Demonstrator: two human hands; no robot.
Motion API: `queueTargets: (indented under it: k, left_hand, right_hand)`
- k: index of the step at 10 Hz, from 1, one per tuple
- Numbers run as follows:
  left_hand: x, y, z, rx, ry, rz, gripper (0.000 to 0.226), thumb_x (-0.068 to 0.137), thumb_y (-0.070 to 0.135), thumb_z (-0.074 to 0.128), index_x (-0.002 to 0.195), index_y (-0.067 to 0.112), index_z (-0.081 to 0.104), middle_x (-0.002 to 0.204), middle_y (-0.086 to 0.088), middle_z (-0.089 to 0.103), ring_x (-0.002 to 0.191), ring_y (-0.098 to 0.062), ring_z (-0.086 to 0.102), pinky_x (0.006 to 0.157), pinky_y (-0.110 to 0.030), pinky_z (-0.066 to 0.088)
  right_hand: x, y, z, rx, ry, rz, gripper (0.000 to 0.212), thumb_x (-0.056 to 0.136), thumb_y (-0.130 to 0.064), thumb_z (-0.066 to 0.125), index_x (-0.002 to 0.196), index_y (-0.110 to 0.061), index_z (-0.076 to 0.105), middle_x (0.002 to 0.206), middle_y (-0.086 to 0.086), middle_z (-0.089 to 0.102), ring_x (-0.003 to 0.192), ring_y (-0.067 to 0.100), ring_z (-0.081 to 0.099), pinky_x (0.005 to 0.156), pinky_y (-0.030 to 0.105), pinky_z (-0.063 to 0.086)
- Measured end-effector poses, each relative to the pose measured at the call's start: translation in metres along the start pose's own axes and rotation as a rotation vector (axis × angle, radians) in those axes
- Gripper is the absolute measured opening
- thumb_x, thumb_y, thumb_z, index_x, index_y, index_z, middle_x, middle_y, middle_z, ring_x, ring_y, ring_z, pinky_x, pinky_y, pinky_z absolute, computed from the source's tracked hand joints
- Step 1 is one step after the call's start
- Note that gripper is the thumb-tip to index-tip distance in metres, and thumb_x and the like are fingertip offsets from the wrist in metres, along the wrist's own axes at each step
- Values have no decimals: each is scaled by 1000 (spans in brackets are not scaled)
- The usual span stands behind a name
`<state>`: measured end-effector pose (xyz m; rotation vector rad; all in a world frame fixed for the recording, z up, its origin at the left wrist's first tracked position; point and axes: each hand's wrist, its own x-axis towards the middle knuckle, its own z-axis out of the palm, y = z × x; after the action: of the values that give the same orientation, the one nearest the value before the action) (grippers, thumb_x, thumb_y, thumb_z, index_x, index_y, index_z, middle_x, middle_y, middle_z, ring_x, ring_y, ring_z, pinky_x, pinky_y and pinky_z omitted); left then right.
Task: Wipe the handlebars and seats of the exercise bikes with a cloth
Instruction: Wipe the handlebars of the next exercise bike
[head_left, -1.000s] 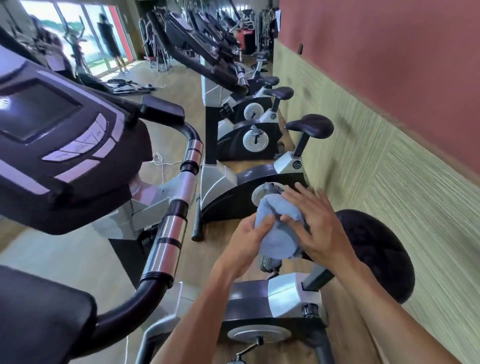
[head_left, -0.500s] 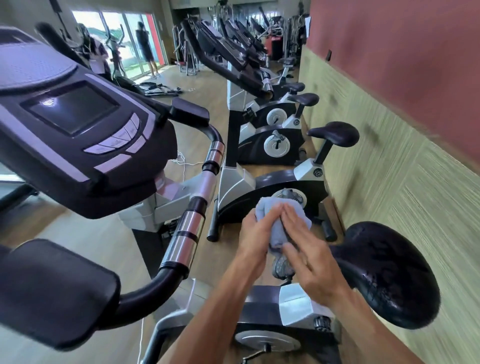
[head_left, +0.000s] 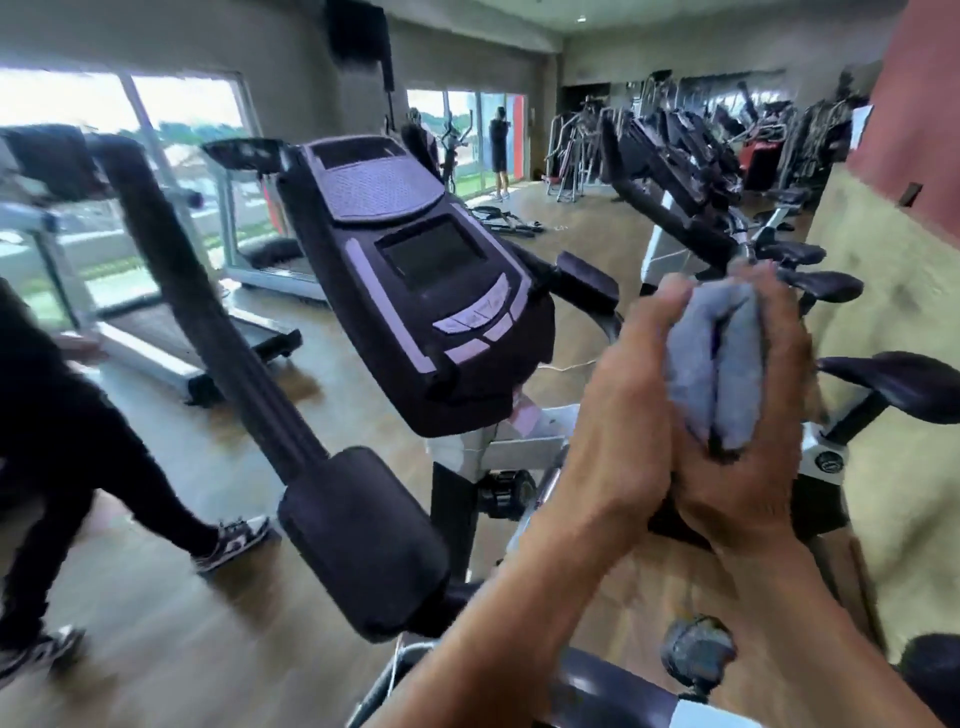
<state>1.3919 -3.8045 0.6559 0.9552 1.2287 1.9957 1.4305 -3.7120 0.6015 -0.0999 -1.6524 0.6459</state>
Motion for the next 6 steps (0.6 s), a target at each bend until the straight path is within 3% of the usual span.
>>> queueTargets:
  k: [1, 2, 4, 5, 6]
  left_hand:
    - [-13, 66, -25, 87, 48, 95, 58, 88, 58, 50, 110, 12, 77, 108, -4, 78, 103, -21, 73, 95, -43, 55]
    - [-15, 110, -81, 286, 160, 144, 44, 99, 52, 51, 96, 16, 77, 91, 1, 77, 81, -10, 71, 78, -28, 56]
    - [-10, 178, -220, 463, 726, 514, 33, 98, 31, 54, 87, 11, 78, 90, -12, 77, 78, -18, 69, 72, -30, 54]
    - [6, 191, -285, 521, 971, 447, 29, 84, 38, 53, 78, 18, 72, 104, -18, 72, 87, -20, 66, 80, -42, 52]
    - [17, 191, -315, 330, 793, 300, 39, 95, 46, 51, 91, 14, 72, 94, -13, 78, 83, -17, 73, 79, -34, 58]
  right_hand:
    - [21, -30, 54, 249, 79, 160, 77, 92, -41, 69, 151, -4, 37, 153, 7, 46, 142, 8, 45, 117, 27, 37]
    - [43, -53, 96, 340, -2, 11, 73, 87, -20, 69, 149, 1, 37, 151, 10, 48, 141, 13, 48, 117, 38, 41]
    - [80, -118, 214, 266, -335, -432, 80, 82, -8, 68, 149, 14, 31, 148, 19, 46, 138, 24, 46, 117, 28, 35]
    - [83, -128, 282, -17, -486, -651, 80, 85, -7, 66, 153, 12, 27, 152, 29, 41, 143, 42, 39, 117, 54, 36]
    - [68, -127, 326, -293, -539, -697, 80, 90, -17, 57, 157, 6, 20, 162, 27, 26, 153, 44, 21, 115, 65, 29]
